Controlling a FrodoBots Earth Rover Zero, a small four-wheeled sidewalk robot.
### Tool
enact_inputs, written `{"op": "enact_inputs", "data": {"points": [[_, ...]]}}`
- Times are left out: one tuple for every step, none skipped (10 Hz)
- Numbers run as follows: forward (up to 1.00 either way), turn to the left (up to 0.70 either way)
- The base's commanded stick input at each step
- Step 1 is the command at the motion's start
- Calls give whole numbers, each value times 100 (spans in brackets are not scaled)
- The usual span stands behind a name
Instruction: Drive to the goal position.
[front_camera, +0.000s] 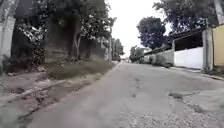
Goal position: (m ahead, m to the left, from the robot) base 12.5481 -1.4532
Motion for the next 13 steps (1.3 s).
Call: {"op": "enact_inputs", "data": {"points": [[100,13],[100,5],[100,-8],[100,-38],[100,-40],[100,-39],[100,4],[100,5],[100,1],[100,2],[100,2],[100,0],[100,0]]}}
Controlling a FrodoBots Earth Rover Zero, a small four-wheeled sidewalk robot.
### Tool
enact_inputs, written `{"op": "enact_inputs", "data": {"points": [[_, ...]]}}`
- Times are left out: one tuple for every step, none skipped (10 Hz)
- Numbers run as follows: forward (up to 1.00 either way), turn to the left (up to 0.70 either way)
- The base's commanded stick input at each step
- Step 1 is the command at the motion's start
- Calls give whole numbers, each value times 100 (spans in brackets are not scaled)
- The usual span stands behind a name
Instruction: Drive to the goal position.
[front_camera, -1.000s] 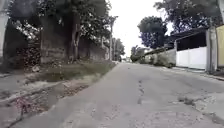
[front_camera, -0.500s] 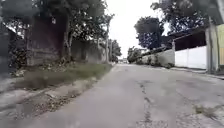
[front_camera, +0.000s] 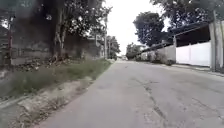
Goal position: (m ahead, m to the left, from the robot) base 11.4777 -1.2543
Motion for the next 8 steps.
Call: {"op": "enact_inputs", "data": {"points": [[100,0],[100,0],[100,0],[100,-40],[100,-40],[100,-40],[100,-40],[100,-9]]}}
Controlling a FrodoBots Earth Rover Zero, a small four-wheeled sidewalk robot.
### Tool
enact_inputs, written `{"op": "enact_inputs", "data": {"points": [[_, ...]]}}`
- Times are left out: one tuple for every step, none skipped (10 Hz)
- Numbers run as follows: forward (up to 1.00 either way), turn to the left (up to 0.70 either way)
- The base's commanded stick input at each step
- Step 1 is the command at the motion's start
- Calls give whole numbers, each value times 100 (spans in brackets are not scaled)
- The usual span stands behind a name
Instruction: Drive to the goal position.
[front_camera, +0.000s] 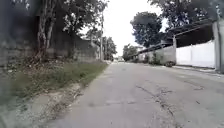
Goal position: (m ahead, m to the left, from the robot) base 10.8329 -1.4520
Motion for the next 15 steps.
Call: {"op": "enact_inputs", "data": {"points": [[100,0],[100,0],[100,0],[100,0],[100,0],[100,1],[100,5],[100,8],[100,4],[100,2],[100,1],[100,0],[100,0],[100,0],[100,0]]}}
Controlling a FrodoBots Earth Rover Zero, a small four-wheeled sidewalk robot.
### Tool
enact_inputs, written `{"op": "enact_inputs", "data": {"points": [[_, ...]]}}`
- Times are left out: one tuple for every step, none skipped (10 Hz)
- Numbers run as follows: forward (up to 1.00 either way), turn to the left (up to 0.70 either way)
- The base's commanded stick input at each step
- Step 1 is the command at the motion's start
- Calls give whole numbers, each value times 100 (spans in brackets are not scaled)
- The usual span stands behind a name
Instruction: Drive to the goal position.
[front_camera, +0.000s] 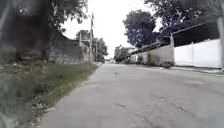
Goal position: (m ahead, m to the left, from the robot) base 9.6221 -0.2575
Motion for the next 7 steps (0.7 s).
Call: {"op": "enact_inputs", "data": {"points": [[100,0],[100,0],[100,0],[100,0],[100,0],[100,6],[100,10]]}}
